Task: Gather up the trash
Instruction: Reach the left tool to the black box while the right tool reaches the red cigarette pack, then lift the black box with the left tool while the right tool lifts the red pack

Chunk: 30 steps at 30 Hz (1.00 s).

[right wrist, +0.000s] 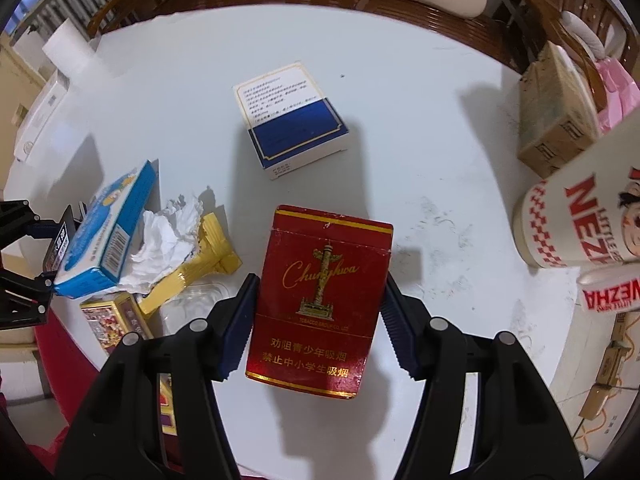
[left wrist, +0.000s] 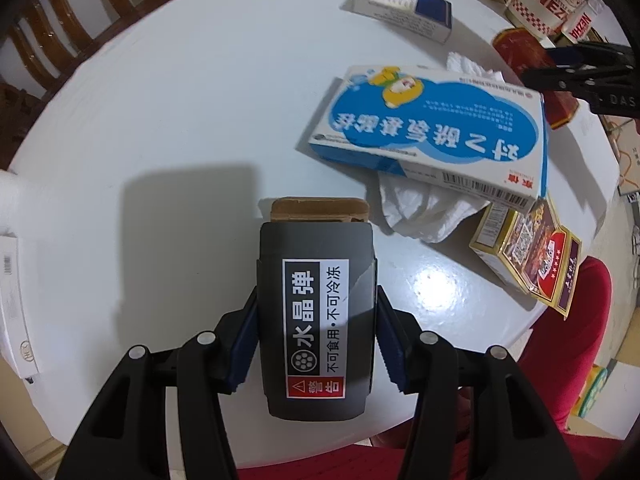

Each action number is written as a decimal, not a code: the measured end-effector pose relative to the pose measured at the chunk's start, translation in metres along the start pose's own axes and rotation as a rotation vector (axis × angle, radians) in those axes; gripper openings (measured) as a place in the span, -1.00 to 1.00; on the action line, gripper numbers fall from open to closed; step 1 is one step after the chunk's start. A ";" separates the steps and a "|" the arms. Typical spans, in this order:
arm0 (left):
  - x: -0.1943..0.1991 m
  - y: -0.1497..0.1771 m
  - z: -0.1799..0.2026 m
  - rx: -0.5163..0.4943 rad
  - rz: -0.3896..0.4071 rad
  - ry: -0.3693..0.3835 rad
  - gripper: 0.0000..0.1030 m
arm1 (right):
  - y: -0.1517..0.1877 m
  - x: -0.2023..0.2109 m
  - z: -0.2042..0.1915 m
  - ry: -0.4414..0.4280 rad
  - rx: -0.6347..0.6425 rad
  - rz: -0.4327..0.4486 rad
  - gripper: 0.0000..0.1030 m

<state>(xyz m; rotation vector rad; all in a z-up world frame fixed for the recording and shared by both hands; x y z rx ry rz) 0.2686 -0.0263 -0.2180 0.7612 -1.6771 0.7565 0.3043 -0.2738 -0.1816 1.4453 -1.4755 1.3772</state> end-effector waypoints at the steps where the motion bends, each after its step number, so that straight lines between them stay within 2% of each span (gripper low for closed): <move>1: 0.002 0.002 -0.004 0.008 0.006 0.001 0.00 | 0.001 0.005 0.000 0.003 -0.001 0.008 0.15; 11: 0.050 0.018 -0.021 0.065 0.098 -0.032 0.00 | 0.011 0.054 -0.028 0.019 0.036 0.101 0.15; 21: 0.118 0.048 0.001 0.074 0.204 -0.061 0.00 | 0.030 0.104 -0.099 -0.012 0.132 0.196 0.15; 23: 0.125 0.049 0.009 0.076 0.224 -0.062 0.00 | 0.035 0.110 -0.111 -0.016 0.146 0.208 0.15; 30: 0.141 0.088 0.019 0.098 0.255 -0.055 0.00 | 0.069 0.123 -0.156 -0.037 0.200 0.237 0.15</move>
Point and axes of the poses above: each gripper's, at about its wrist camera, not at the fingertips, and x roughly against the way its jaws point, z to its right, y to its underside, the point moved 8 cm from there along -x, roughly the way its jaws point, and after that the axes turned 12 degrees about -y, right-handed, at the moved point
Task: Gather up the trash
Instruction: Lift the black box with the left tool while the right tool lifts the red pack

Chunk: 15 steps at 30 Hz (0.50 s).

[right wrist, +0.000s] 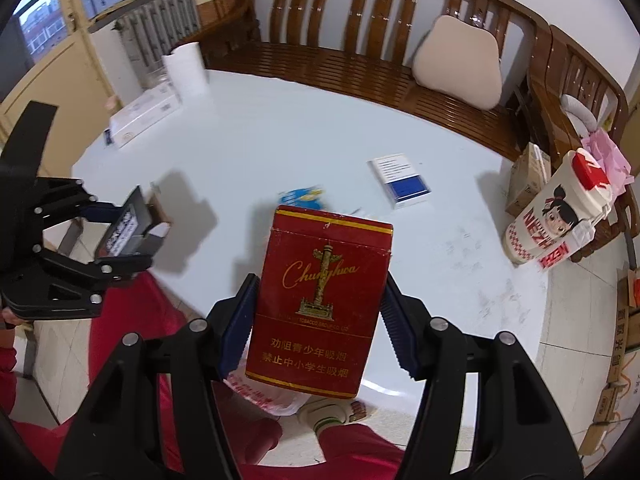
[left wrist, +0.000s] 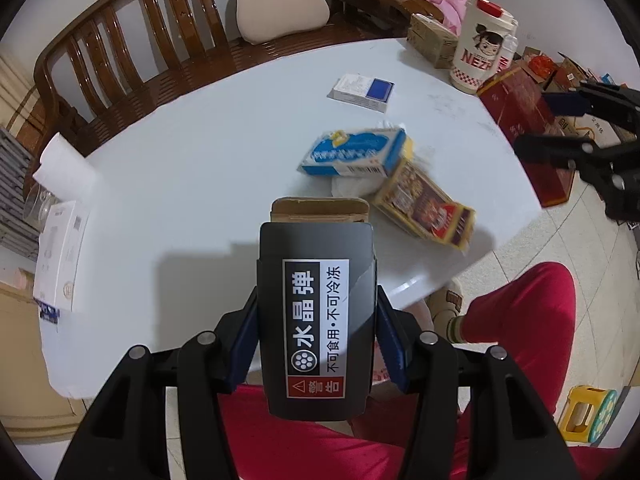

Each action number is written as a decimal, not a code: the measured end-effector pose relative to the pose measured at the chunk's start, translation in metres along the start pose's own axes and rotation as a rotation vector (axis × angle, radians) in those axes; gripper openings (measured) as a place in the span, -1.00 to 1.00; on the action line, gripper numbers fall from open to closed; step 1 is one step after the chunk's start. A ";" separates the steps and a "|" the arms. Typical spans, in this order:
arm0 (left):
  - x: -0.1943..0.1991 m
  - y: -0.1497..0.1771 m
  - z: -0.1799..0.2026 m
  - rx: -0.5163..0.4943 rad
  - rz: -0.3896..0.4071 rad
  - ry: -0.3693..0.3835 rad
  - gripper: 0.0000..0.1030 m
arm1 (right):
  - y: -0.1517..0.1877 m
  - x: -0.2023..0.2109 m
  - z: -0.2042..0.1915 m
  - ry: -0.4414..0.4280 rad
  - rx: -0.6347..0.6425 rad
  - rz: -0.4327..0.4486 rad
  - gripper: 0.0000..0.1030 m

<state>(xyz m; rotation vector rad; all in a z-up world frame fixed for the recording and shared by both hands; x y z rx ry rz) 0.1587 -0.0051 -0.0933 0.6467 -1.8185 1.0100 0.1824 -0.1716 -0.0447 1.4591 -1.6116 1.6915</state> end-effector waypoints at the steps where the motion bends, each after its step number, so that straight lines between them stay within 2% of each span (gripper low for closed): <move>1: 0.002 0.006 0.001 0.002 0.002 0.000 0.00 | 0.005 0.001 -0.008 -0.001 0.008 0.001 0.15; 9: 0.005 0.043 0.022 -0.004 -0.003 0.019 0.00 | 0.045 -0.001 -0.056 -0.028 0.052 -0.006 0.15; 15: 0.002 0.068 0.037 -0.014 -0.018 0.031 0.00 | 0.074 -0.007 -0.075 -0.036 0.063 -0.022 0.15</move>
Point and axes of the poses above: each gripper's, at about its wrist camera, not at the fingertips, and x roughly against the way its jaws point, z to its right, y to its underside, the point moved 8 cm from there along -x, roughly the way its jaws point, and after that the axes turned 12 degrees about -y, right-handed, at the moved point
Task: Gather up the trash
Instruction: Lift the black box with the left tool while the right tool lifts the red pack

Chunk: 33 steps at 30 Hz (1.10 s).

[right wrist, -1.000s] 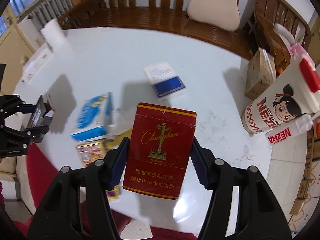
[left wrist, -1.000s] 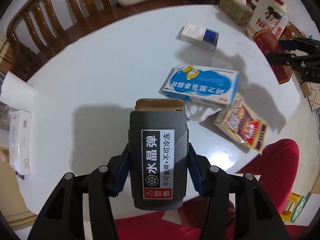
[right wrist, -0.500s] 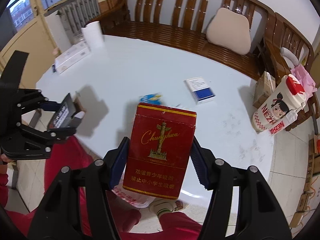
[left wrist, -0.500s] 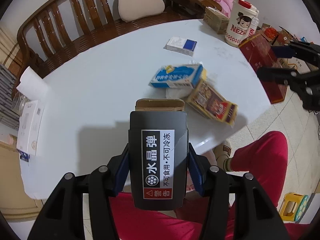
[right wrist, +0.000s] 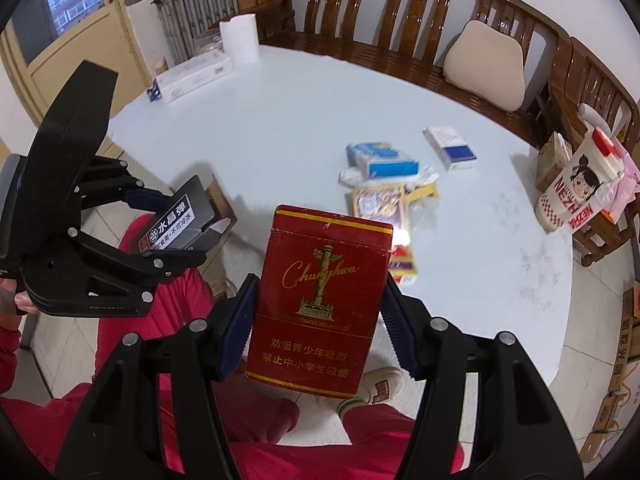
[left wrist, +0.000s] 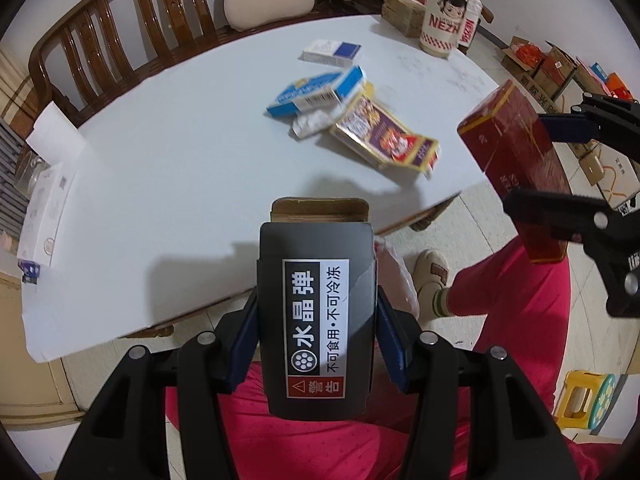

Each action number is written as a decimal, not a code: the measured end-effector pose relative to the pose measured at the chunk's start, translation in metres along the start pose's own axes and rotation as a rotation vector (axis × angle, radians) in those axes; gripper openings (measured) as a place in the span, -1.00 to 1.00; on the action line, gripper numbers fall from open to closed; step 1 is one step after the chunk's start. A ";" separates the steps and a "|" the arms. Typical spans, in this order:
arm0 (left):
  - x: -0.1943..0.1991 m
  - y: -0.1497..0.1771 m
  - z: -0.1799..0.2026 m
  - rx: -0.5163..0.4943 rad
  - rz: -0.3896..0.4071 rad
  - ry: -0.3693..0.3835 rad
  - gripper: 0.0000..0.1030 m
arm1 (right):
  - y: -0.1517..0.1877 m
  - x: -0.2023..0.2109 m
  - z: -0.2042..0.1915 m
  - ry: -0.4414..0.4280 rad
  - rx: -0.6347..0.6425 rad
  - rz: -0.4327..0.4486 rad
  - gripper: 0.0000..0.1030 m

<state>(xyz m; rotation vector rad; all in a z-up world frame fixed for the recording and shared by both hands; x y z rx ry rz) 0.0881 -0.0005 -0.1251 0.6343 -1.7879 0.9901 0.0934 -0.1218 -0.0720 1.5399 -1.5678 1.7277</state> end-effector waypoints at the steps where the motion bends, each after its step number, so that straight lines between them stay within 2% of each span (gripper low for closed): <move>1: -0.001 0.004 0.003 -0.004 -0.001 0.002 0.00 | 0.005 -0.002 -0.003 -0.006 -0.004 -0.004 0.15; 13: -0.034 0.034 0.023 -0.005 -0.038 0.038 0.00 | 0.053 -0.038 -0.011 -0.011 -0.048 -0.042 0.15; 22: -0.069 0.050 0.038 -0.013 -0.063 0.056 0.00 | 0.081 -0.073 -0.009 0.023 -0.070 -0.070 0.16; 33: -0.126 0.072 0.064 -0.026 -0.155 0.097 0.00 | 0.119 -0.134 0.000 0.007 -0.116 -0.141 0.16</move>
Point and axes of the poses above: each gripper's, at about its wrist camera, not at the fingertips, and x roughly against the way its jaws point, z to its right, y to its underside, the point moved 8 cm from there along -x, roughly the way its jaws point, and after that the axes turned 12 degrees about -y, right-handed, at the moved point
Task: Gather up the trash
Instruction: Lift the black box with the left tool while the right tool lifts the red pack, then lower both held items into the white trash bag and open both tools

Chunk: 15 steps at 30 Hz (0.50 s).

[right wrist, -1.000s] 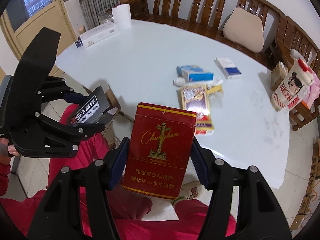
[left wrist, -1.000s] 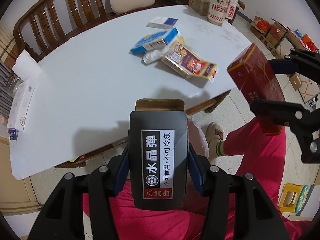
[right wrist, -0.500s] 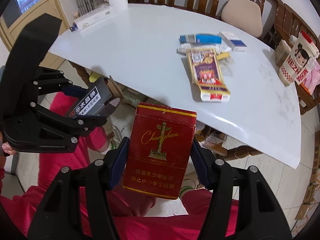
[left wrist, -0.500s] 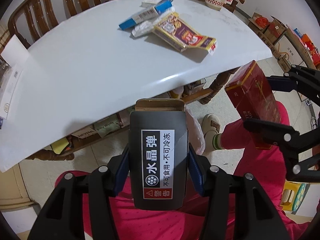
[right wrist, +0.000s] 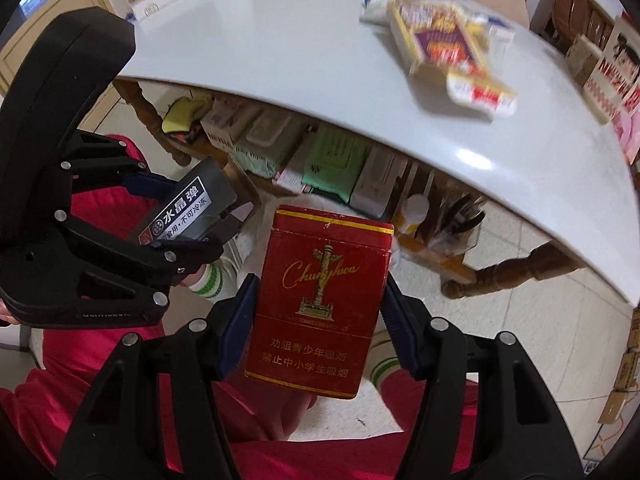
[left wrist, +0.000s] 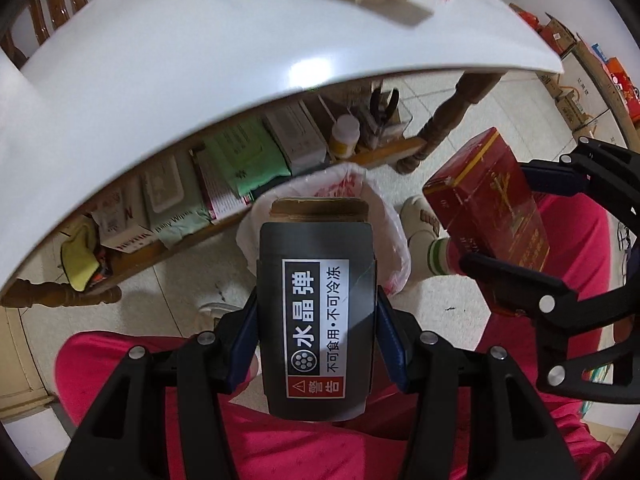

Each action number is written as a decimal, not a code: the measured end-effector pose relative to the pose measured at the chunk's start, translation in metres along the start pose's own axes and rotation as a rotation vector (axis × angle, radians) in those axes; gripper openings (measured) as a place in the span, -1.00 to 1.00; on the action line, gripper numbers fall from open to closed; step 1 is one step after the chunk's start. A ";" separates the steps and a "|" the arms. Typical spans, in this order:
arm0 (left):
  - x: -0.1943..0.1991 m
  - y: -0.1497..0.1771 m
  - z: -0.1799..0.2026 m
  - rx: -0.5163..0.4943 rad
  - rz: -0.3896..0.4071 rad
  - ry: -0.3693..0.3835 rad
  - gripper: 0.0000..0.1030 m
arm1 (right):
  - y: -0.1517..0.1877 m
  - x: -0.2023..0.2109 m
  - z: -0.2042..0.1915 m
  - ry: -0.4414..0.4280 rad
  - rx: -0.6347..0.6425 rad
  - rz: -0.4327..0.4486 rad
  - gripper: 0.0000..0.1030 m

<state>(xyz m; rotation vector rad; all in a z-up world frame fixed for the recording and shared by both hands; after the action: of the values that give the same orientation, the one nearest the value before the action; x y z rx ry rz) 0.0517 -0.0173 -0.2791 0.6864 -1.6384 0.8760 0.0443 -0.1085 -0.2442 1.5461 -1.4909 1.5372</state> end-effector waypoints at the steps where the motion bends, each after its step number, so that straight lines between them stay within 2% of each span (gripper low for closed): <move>1: -0.007 0.001 0.001 -0.004 -0.010 0.002 0.00 | 0.001 -0.005 0.001 0.001 -0.004 -0.004 0.16; 15: -0.088 0.000 0.010 -0.014 -0.137 0.010 0.01 | 0.025 -0.091 0.032 -0.024 -0.087 -0.097 0.16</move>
<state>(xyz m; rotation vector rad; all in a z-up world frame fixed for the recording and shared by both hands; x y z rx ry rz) 0.0671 -0.0260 -0.3661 0.7738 -1.5675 0.7678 0.0551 -0.1134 -0.3433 1.5682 -1.4534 1.3860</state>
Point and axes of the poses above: each gripper's, at about its wrist camera, not at the fingertips, and x roughly against the way its jaws point, z to its right, y to its underside, the point moved 8 cm from there along -x, roughly the way its jaws point, and after that the axes turned 12 degrees about -y, right-handed, at the moved point
